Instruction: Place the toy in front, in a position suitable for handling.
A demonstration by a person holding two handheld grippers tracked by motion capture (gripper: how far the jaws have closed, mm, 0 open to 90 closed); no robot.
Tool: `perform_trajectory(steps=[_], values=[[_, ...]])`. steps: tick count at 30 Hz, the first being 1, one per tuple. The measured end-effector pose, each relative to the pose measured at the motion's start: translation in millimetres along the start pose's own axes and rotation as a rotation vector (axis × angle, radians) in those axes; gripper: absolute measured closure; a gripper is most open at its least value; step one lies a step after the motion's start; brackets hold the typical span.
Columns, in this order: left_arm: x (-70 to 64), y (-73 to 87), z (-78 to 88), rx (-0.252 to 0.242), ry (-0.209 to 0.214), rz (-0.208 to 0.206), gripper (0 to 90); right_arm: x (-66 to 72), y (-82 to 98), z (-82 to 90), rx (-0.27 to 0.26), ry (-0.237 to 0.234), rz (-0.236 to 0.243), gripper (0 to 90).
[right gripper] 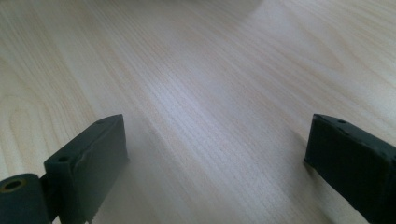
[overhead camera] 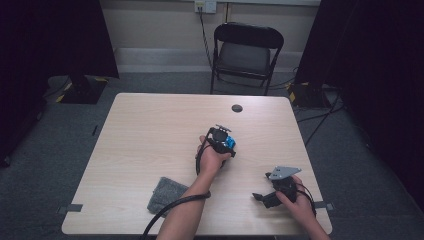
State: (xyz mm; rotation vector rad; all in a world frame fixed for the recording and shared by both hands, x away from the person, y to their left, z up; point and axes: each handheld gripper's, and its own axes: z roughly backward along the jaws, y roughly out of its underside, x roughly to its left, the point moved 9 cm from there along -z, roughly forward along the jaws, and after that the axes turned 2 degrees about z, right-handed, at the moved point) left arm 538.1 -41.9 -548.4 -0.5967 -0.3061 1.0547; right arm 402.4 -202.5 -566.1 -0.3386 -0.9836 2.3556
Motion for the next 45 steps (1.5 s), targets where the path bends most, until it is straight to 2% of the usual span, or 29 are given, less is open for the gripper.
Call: perform_trajectory(steps=[7,9,13,17,18,19,24,27,32,33,37,40,43,45], values=[[0.7,5.9,2.3,-0.002,0.003,-0.004,15.5,0.0,0.0,0.0,0.000,0.000,0.000,4.6],[0.6,9.7,0.3,0.010,-0.002,-0.021,15.5,0.0,0.0,0.0,0.000,0.000,0.000,4.7],[1.9,14.1,-3.2,0.023,-0.001,0.003,15.2,0.0,0.0,0.0,0.000,0.000,0.000,4.6],[-0.7,12.3,-2.8,0.015,0.009,-0.016,18.5,0.0,0.0,0.0,0.000,0.000,0.000,4.6],[-3.1,11.8,-2.0,0.020,0.006,-0.021,24.9,0.0,0.0,0.0,0.000,0.000,0.000,4.6],[-3.2,12.0,-1.8,0.023,0.003,-0.019,25.5,0.0,0.0,0.0,0.000,0.000,0.000,4.6],[-1.8,13.0,0.4,0.051,0.020,-0.018,25.8,0.0,0.0,0.0,0.000,0.000,0.000,4.6],[-1.2,12.3,1.9,0.064,0.016,-0.047,26.1,0.0,0.0,-0.1,0.000,-0.001,0.000,4.5],[2.9,11.5,4.1,0.071,0.015,-0.069,26.2,0.1,-0.2,-0.2,0.001,-0.002,0.001,4.4],[2.3,9.9,6.5,0.061,0.030,-0.062,26.3,0.1,-0.2,-0.2,0.001,-0.002,0.000,4.5],[3.1,7.6,11.9,0.074,0.041,-0.064,28.4,0.1,-0.5,-0.6,-0.001,-0.004,0.001,4.4],[7.2,7.3,14.3,0.080,0.038,-0.069,28.5,0.1,-0.6,-0.7,-0.001,-0.004,0.001,4.3],[7.4,6.6,16.4,0.076,0.050,-0.056,28.5,0.1,-0.6,-0.7,-0.001,-0.004,0.001,4.3],[9.8,5.1,19.7,0.074,0.043,-0.065,28.5,0.1,-0.6,-0.7,-0.001,-0.004,0.001,4.3]])
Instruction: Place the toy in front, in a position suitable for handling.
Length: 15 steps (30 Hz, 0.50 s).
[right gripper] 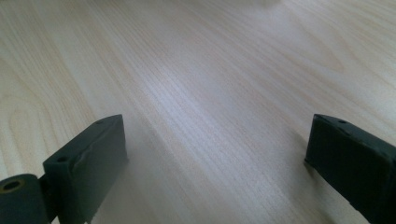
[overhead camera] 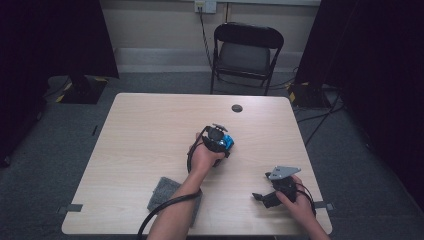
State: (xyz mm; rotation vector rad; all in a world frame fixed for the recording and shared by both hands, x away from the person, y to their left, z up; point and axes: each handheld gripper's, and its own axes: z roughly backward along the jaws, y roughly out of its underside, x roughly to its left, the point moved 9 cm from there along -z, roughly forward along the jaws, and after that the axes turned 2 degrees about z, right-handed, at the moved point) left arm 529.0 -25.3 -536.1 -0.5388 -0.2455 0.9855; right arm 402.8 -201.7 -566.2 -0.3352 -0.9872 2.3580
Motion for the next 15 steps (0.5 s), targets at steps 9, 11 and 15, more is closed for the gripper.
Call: perform_trajectory(steps=[9,11,15], values=[[24.0,-1.3,21.6,-0.005,-0.024,0.003,28.4,0.0,0.0,0.1,0.001,0.001,0.000,4.3],[28.8,0.6,23.7,-0.004,-0.031,-0.005,28.4,-0.1,0.0,0.1,0.001,0.001,0.000,4.3],[41.9,9.5,27.7,0.010,-0.038,0.005,28.4,0.0,0.0,0.1,0.001,0.001,-0.001,4.3]])
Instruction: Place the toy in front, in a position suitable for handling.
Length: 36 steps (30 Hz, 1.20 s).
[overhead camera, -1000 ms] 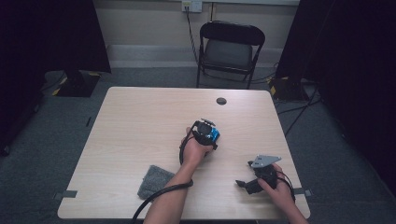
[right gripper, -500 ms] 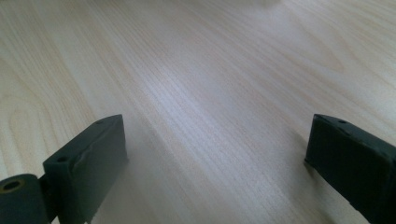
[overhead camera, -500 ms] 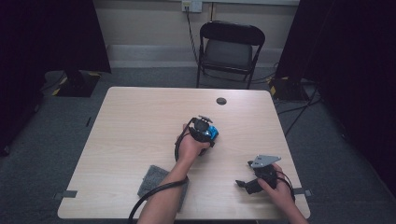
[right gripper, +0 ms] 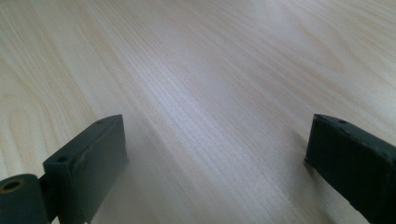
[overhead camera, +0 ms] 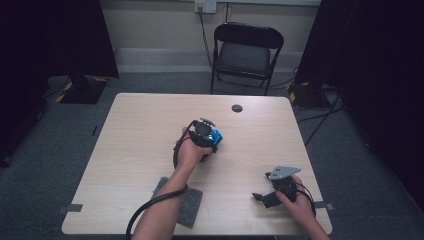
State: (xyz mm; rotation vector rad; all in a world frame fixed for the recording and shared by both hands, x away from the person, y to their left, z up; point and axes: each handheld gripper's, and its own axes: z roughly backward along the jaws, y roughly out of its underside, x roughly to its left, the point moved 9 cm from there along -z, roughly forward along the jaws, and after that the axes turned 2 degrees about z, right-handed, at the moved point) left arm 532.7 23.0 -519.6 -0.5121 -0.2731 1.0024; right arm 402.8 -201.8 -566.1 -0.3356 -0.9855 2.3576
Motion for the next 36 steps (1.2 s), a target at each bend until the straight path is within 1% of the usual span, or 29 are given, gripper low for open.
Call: perform_trajectory(steps=[1,2,3,4,5,6,7,9,10,12,14,15,16,17,18,19,20,22,23,24,27,28,29,30,31,32,33,35,36], values=[[4.3,3.2,0.7,0.005,-0.006,0.000,28.5,0.0,0.0,0.0,0.000,0.000,0.000,4.3],[6.3,5.2,1.1,0.007,-0.004,0.003,28.5,0.0,0.0,0.0,0.000,0.000,0.000,4.3],[12.7,10.1,2.4,0.014,-0.007,0.006,28.5,0.0,0.0,0.0,0.000,0.000,0.000,4.3],[12.7,10.1,2.4,0.014,-0.007,0.006,28.4,0.0,0.0,0.0,0.000,0.000,0.000,4.3],[15.8,12.4,3.0,0.017,-0.010,-0.002,28.5,0.0,0.0,0.0,0.000,0.000,0.000,4.3],[20.1,17.2,3.8,0.025,-0.009,0.005,28.5,0.0,0.0,0.0,0.000,0.000,0.000,4.3],[20.1,17.2,3.8,0.025,-0.009,0.005,28.5,0.0,0.0,0.0,0.000,0.000,0.000,4.3],[26.1,25.0,4.2,0.044,-0.010,-0.009,28.4,-0.1,0.0,0.0,0.000,-0.001,0.001,4.3],[26.1,25.0,4.2,0.044,-0.010,-0.009,28.4,-0.1,0.0,0.0,0.000,-0.001,0.001,4.3],[30.4,30.6,3.7,0.053,-0.006,-0.026,28.4,0.0,0.0,0.0,0.000,0.000,0.001,4.3],[32.7,34.8,3.4,0.055,0.003,-0.033,28.4,0.0,-0.1,-0.1,-0.001,-0.001,0.001,4.3],[33.2,35.9,3.0,0.051,0.004,-0.027,28.4,0.0,-0.1,-0.1,-0.001,-0.001,0.001,4.3],[35.6,38.2,3.6,0.062,0.004,-0.044,28.4,0.0,-0.1,-0.1,-0.001,-0.001,0.001,4.3],[35.5,39.6,3.4,0.064,0.011,-0.035,28.4,0.0,0.0,-0.1,-0.001,-0.001,0.001,4.3],[37.4,40.4,3.7,0.064,0.012,-0.042,28.4,0.0,0.0,-0.1,-0.001,-0.001,0.001,4.3],[38.3,41.0,3.4,0.060,0.014,-0.034,28.4,0.0,0.0,0.0,0.000,0.000,0.001,4.3],[40.6,41.4,3.7,0.057,0.011,-0.040,28.4,0.1,-0.1,-0.1,-0.001,-0.001,0.001,4.3],[42.8,42.5,3.0,0.055,0.016,-0.035,28.4,0.1,-0.1,-0.1,-0.001,-0.001,0.001,4.3],[44.1,42.8,2.7,0.049,0.017,-0.047,28.4,0.0,0.0,-0.1,-0.001,-0.001,0.001,4.3],[45.0,44.2,2.6,0.057,0.020,-0.049,28.4,0.0,0.0,-0.1,-0.001,-0.001,0.001,4.3],[45.7,47.1,0.5,0.053,0.026,-0.049,28.4,0.0,-0.1,-0.1,-0.001,-0.001,0.001,4.3],[47.2,49.0,-0.8,0.049,0.028,-0.061,28.3,0.0,-0.1,-0.1,-0.001,-0.001,0.001,4.3],[47.2,49.0,-0.8,0.049,0.028,-0.061,28.3,0.0,-0.1,-0.1,-0.001,-0.001,0.001,4.3],[47.9,51.6,-2.5,0.053,0.037,-0.049,28.4,0.0,-0.1,-0.1,-0.002,-0.001,0.001,4.3],[47.9,51.6,-2.5,0.053,0.037,-0.049,28.3,0.0,-0.1,-0.1,-0.002,-0.001,0.001,4.3],[49.4,52.4,-2.8,0.047,0.049,-0.045,28.3,0.0,0.0,-0.1,-0.001,-0.001,0.001,4.3],[50.6,52.5,-2.7,0.044,0.040,-0.057,28.3,0.0,0.0,0.0,0.000,0.000,0.001,4.3],[50.4,52.7,-3.0,0.040,0.041,-0.066,28.3,-0.1,0.0,0.0,0.000,0.000,0.001,4.3],[50.2,52.9,-3.1,0.038,0.047,-0.056,28.2,0.0,-0.1,-0.2,-0.001,-0.002,0.002,4.2]])
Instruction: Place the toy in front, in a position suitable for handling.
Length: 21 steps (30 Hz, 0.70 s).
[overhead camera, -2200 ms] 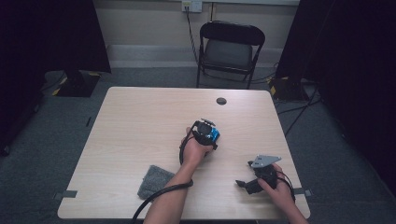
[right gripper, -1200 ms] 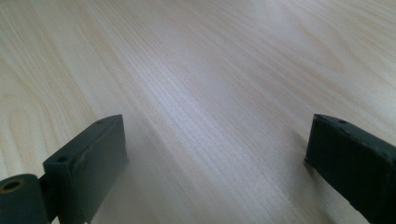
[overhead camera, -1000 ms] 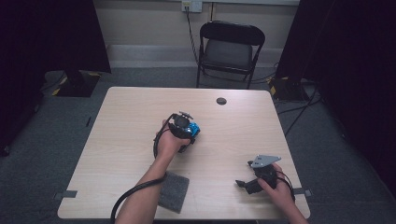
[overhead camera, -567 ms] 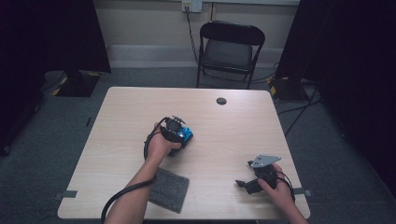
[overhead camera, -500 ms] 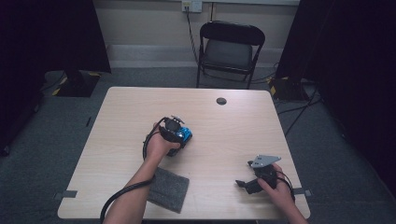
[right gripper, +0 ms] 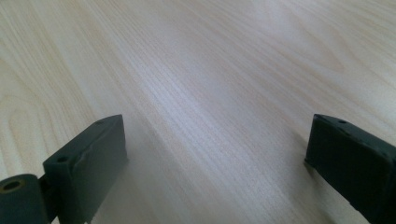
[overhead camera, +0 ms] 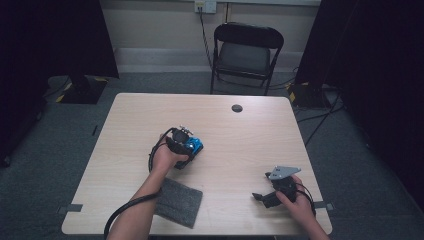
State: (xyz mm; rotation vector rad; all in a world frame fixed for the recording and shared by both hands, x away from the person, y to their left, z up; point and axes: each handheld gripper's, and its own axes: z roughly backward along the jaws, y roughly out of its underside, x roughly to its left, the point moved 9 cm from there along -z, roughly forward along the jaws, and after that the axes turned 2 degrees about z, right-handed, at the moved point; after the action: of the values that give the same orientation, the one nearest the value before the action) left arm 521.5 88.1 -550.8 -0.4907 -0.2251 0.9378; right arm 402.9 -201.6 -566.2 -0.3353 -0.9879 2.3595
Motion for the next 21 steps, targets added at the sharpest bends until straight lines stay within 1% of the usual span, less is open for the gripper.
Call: perform_trajectory(steps=[3,5,11,13,15,16,18,21], values=[[1.1,0.3,-0.4,-0.015,0.016,-0.001,28.1,-0.1,0.0,0.0,0.001,-0.001,0.001,4.1],[1.2,0.5,-0.3,-0.014,0.018,-0.005,28.1,-0.1,0.0,0.0,0.001,-0.001,0.002,4.1],[1.9,1.8,0.1,-0.023,0.022,0.003,27.6,-0.2,0.1,0.0,0.002,0.000,0.003,4.1],[2.4,2.0,-0.1,-0.039,0.013,0.015,26.0,-0.2,0.1,0.0,0.002,0.000,0.003,4.1],[3.7,2.2,1.5,-0.047,0.010,0.021,21.4,-0.4,-0.1,-0.3,0.002,0.003,0.003,3.5],[4.1,1.5,4.3,-0.059,0.015,0.029,20.6,-0.5,-0.1,-0.4,0.003,0.004,0.003,3.5],[4.7,1.2,6.2,-0.061,0.015,0.033,19.3,-0.6,-0.1,-0.5,0.003,0.004,0.003,3.4],[5.7,2.1,10.7,-0.066,0.039,0.047,19.3,-0.6,-0.2,-0.5,0.005,0.009,-0.001,3.2]])
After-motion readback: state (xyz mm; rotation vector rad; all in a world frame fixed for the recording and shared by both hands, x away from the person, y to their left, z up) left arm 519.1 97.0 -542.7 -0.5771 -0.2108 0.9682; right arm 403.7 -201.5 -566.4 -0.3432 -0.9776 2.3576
